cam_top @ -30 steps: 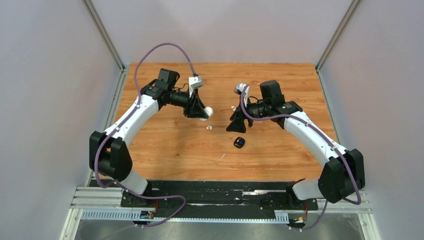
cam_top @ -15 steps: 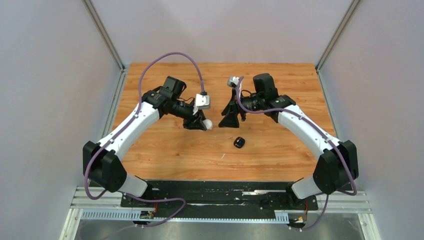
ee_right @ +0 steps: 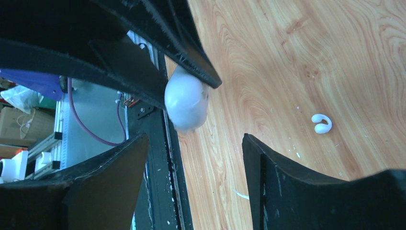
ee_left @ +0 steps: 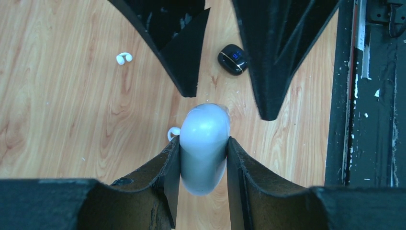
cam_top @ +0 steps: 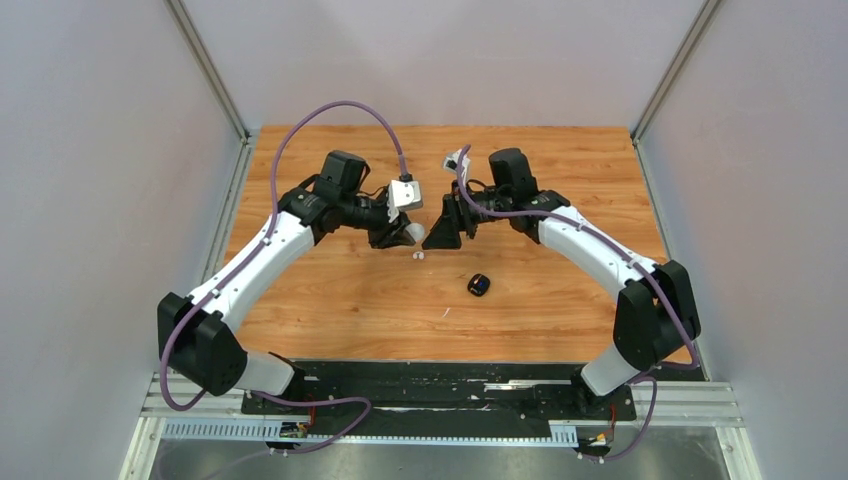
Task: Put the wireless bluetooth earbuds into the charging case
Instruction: Pick up the charging case at the center of the board.
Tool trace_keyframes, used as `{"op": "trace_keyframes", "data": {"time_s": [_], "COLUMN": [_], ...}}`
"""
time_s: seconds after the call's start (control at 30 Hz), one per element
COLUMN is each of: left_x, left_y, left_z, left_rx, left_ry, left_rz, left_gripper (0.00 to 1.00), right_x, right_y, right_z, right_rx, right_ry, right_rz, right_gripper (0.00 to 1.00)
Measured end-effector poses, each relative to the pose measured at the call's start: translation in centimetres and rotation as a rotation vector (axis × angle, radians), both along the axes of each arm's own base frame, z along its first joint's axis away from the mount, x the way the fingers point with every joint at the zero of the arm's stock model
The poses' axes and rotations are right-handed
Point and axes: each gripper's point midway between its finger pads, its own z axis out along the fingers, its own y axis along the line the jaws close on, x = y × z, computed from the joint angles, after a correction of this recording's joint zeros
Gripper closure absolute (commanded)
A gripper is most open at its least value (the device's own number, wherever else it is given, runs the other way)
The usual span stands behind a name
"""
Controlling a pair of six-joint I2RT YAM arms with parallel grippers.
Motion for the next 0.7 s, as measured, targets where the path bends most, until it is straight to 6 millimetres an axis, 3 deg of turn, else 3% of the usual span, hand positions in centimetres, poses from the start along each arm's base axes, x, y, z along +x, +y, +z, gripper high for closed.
{"op": "trace_keyframes", "data": {"time_s": [0.33,0.63,0.7], "left_x": [-0.7,-0.9,-1.0], "left_y": [-0.5,-0.7,-0.8], "left_z": [-0.3,-0.2,-0.2], "left_rx": [0.0,-0.004,-0.008], "left_ry": [0.015,0.022,0.027], "left_rz": [-0.019,-0.02,-0.022], "left_gripper": [0.79,0.79,0.79], "right_x": [1.2,0.8,0.6], "right_y": [0.7,1.2,1.4], "right_z": [0.5,0.7,0.8], "right_rx": [0.02,0.03,0.031], "right_ry": [0.024,0.025,0.023], "right_rz": [-0.052,-0.038,-0.033], "right_gripper": [0.49,0.52,0.58]}}
